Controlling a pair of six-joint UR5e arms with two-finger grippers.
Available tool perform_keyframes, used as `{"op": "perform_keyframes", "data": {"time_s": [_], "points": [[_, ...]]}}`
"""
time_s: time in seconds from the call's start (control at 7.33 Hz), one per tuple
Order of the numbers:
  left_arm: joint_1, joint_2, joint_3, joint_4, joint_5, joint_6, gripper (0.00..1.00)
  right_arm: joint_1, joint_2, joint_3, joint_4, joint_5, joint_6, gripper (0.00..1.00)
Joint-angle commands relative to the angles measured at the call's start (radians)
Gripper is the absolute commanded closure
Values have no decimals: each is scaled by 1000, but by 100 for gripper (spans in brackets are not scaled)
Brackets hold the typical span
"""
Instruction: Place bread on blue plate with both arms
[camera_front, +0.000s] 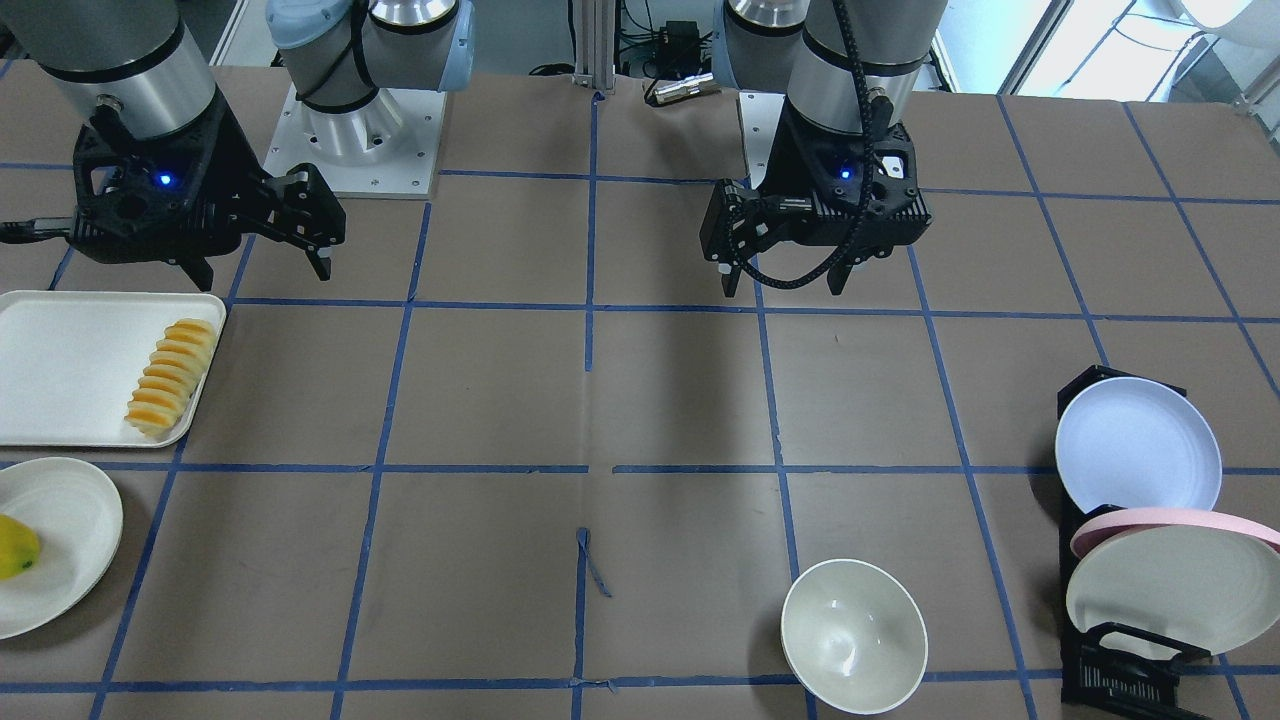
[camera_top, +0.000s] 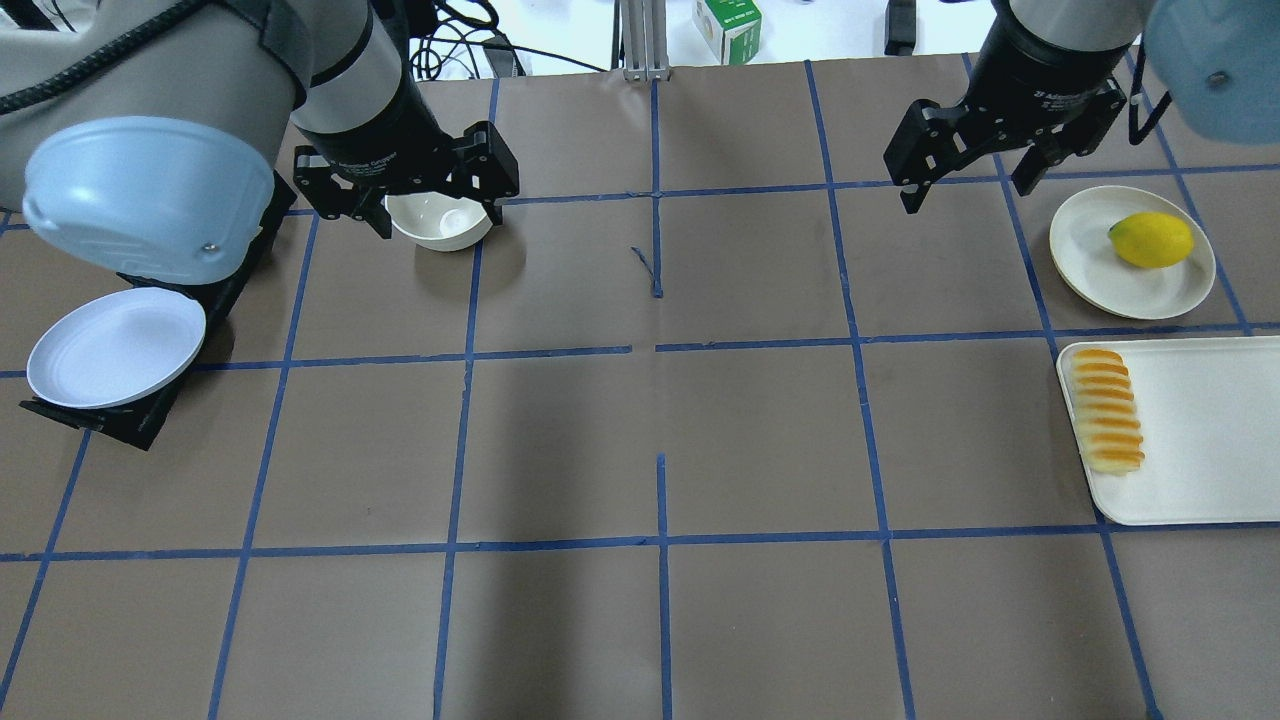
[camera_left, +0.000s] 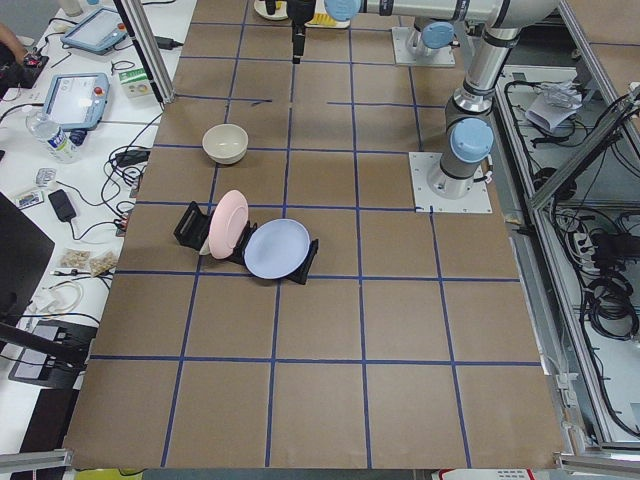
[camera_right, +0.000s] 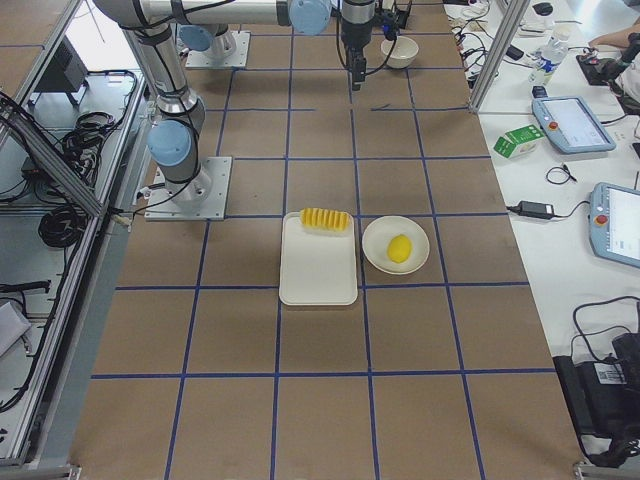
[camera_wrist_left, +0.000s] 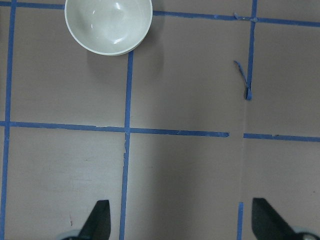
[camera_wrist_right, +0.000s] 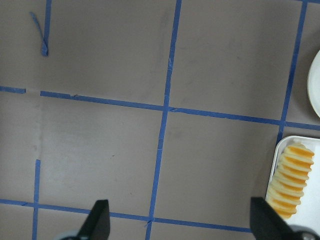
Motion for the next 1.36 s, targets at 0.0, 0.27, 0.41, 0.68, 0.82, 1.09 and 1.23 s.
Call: {"op": "perform_keyframes", "data": {"time_s": [0.0,0.27,0.41,0.68,0.82,1.09,1.23], "points": [[0,5,-2,-7,2,0,0,0,0,0,-1,0,0,0],[0,17,-3,-16,2,-17,0,0,0,0,0,-1,0,0],[0,17,-3,-18,2,-16,0,0,0,0,0,-1,0,0],[0,17,-3,-19,2,-16,0,0,0,0,-4,-1,0,0],[0,17,-3,-21,2,-16,0,-2,0,0,-4,-1,0,0],[0,17,-3,-19,2,-16,0,-2,0,2,-4,-1,1,0],[1,14,-3,-18,2,-11,0,-2,0,2,-4,-1,0,0]]}}
